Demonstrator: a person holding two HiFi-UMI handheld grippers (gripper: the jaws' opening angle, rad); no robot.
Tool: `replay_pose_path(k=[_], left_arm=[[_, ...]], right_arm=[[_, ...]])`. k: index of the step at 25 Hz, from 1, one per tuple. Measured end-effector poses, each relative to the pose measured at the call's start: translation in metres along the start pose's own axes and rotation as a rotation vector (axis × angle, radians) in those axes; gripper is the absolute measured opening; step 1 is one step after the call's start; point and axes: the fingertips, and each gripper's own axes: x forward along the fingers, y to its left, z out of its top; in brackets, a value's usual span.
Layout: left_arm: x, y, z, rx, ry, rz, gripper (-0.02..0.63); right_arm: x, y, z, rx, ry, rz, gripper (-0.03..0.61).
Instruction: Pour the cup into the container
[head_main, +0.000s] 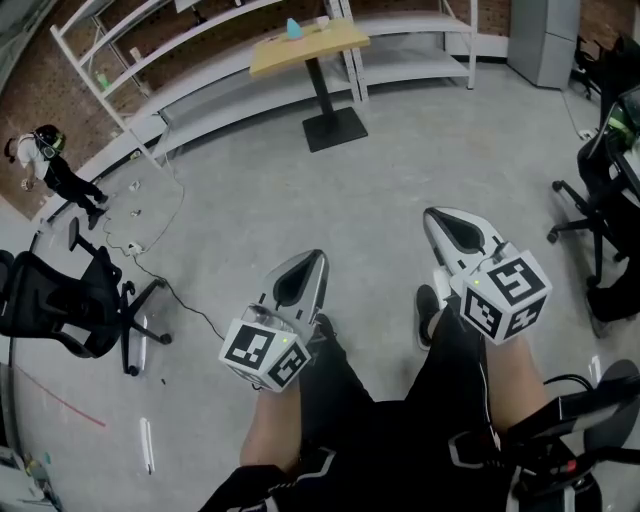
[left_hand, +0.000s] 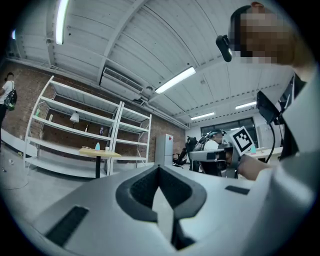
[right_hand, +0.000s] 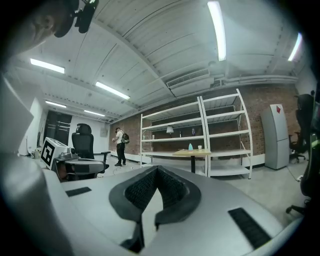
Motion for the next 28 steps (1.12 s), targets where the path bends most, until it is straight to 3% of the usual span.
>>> replay_pose_path(k=[7,13,28], left_arm=[[0.007,0.005,-0.005,-0.013,0.004,0.000,0.002],[0.034,0.022,-0.030,-0.073,0.044,-0.022,0.002],[0.126,0.102,0.019,0.027,-0.019,0.002,0.002]], right_arm=[[0.006,-0.007,-0.007,0.028,0.006,-0.009,0.002],[0.033,-0.028,-0.029,0.075,0.025,-0.024,0.002],[0.123,-0.098,0.013,0.038,-0.047,-0.032,0.002]])
